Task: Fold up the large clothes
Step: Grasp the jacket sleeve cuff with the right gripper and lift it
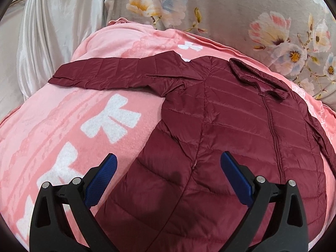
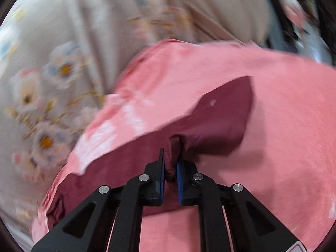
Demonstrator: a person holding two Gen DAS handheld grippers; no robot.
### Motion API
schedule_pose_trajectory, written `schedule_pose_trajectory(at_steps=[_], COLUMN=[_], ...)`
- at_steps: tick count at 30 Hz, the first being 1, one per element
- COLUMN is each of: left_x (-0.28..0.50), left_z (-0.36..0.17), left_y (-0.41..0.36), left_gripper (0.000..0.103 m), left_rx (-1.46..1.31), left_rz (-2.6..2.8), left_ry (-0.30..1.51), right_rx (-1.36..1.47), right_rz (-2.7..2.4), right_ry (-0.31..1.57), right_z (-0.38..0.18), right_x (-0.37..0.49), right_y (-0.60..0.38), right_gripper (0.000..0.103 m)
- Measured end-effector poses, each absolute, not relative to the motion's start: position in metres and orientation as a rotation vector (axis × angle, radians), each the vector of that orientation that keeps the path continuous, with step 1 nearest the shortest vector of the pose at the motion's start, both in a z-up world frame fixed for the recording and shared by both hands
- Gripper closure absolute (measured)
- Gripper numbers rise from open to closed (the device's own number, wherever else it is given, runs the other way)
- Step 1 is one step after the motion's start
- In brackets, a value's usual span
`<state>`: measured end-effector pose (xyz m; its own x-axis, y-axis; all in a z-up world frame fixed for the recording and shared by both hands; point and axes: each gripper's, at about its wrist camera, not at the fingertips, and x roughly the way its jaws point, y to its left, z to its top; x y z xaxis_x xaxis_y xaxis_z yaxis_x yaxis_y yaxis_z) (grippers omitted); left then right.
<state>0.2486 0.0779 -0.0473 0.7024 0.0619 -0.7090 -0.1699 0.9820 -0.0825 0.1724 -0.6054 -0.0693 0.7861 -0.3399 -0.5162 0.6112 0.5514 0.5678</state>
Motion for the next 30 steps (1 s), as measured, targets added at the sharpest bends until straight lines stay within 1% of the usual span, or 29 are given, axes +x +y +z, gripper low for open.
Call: schedule_pose_trajectory(at_steps=[4, 7, 9, 10, 14, 18, 22, 25, 28, 29, 30], left_x=[0.256, 0.26, 0.261, 0.262, 0.264, 0.271, 0.283, 0.296, 0.31, 0.316, 0.32], left_z=[-0.044, -0.041, -0.038, -0.037, -0.032, -0.029, -0.028, -0.029, -0.033, -0.036, -0.038], left_y=[0.08, 0.083, 0.085, 0.086, 0.093, 0.101, 0.103, 0.097, 0.087, 0.082, 0.079], left_gripper=[0.007, 0.007, 0.007, 0.007, 0.007, 0.007, 0.007, 0.007, 0.007, 0.007, 0.007], left_rx=[-0.179, -0.21, -0.226, -0.23, -0.231, -0.251, -0.282, -0.299, -0.321, -0.336, -0.345], left_rz=[0.114, 0.098, 0.089, 0.085, 0.079, 0.056, -0.001, -0.055, -0.117, -0.142, -0.158], left_ry=[0.776, 0.771, 0.767, 0.765, 0.753, 0.755, 0.773, 0.788, 0.82, 0.839, 0.851], right_rx=[0.571, 0.42, 0.358, 0.329, 0.269, 0.195, 0.119, 0.123, 0.159, 0.157, 0.157], right_rz=[-0.312, -0.104, 0.011, 0.09, 0.272, 0.378, 0.391, 0.391, 0.411, 0.412, 0.418], right_ry=[0.349, 0.377, 0.407, 0.431, 0.522, 0.634, 0.729, 0.761, 0.773, 0.78, 0.788], right_z=[-0.003, 0.023, 0.028, 0.027, 0.008, -0.032, -0.072, -0.086, -0.087, -0.087, -0.087], right_x=[0.23, 0.267, 0.286, 0.297, 0.322, 0.332, 0.335, 0.335, 0.331, 0.333, 0.332], right_y=[-0.502, -0.411, -0.36, -0.325, -0.238, -0.164, -0.122, -0.116, -0.129, -0.128, -0.129], right_gripper=[0.092, 0.093, 0.094, 0.094, 0.095, 0.095, 0.095, 0.095, 0.088, 0.082, 0.069])
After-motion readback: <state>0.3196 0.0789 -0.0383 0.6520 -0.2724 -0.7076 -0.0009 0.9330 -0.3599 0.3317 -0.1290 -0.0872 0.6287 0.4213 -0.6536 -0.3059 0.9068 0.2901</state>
